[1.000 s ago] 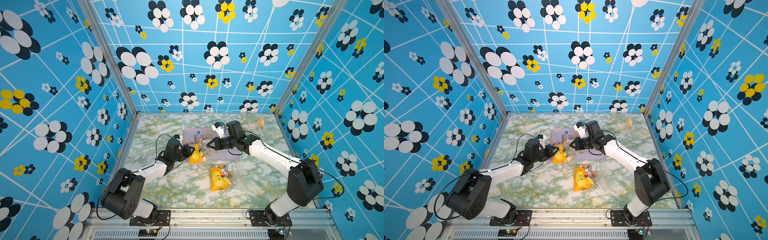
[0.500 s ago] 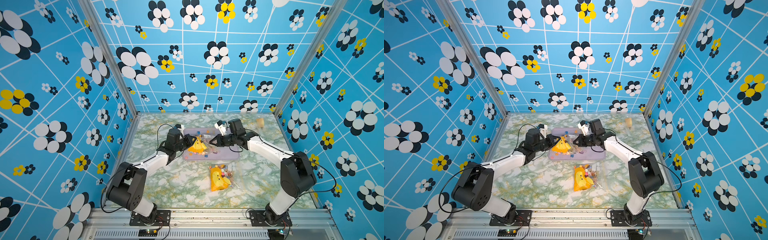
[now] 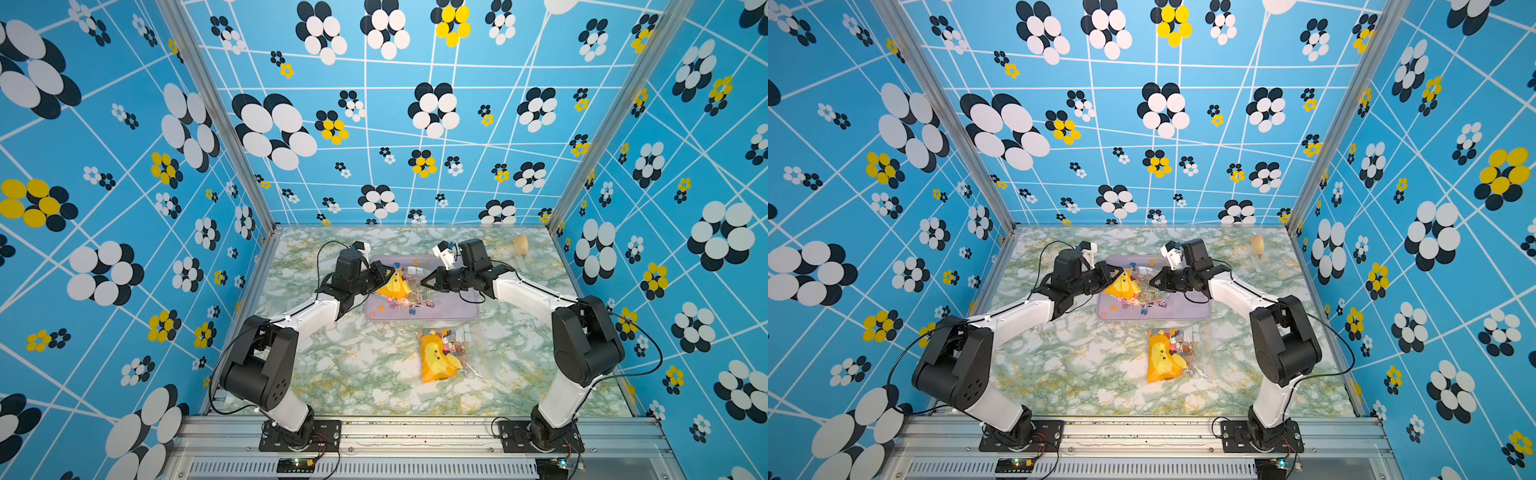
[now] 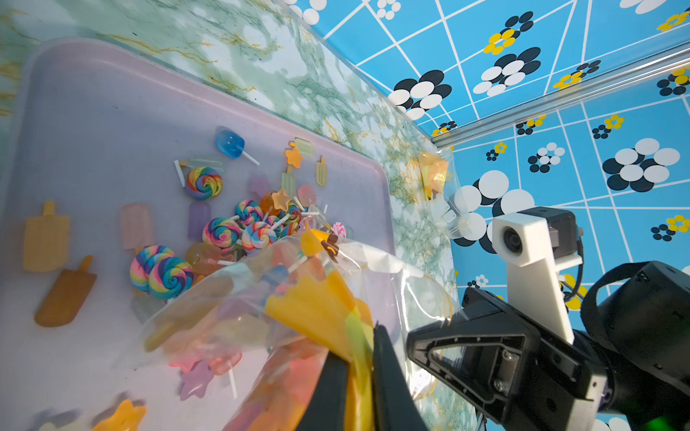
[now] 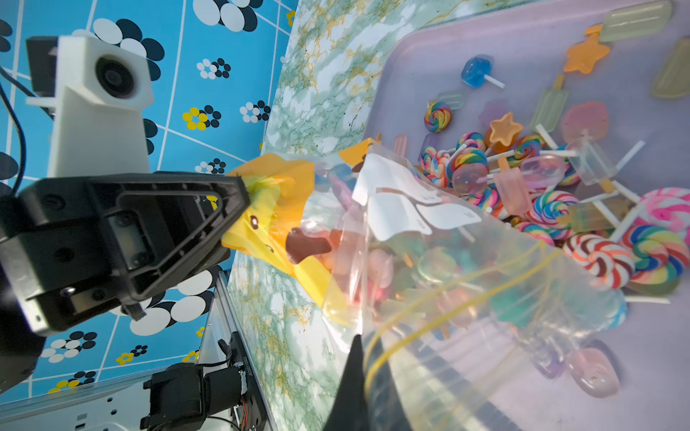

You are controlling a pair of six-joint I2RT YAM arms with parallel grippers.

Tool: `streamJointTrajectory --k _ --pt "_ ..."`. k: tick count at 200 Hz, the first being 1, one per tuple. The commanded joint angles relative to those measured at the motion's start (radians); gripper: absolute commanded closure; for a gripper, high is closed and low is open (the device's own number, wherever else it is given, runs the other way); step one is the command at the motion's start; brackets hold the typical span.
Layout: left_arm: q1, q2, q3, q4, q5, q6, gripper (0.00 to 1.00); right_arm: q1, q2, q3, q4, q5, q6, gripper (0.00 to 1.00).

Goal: Pour candies out of the ziploc bag
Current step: 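Pour the candies out of the ziploc bag onto the tray.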

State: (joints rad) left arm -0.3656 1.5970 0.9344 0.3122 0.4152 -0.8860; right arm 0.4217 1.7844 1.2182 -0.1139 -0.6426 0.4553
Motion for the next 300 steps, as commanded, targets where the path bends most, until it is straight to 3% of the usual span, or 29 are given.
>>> streamJointTrajectory --k 1,300 --pt "0.010 0.001 0.055 0.033 0.017 0.028 1.00 -0.009 0.017 -0.014 0.035 -0.023 0.012 1.00" --pt "0.001 0.087 0.234 -0.016 0.030 0.044 1.00 -0.091 0.051 -0.026 0.086 -0.061 0.032 1.00"
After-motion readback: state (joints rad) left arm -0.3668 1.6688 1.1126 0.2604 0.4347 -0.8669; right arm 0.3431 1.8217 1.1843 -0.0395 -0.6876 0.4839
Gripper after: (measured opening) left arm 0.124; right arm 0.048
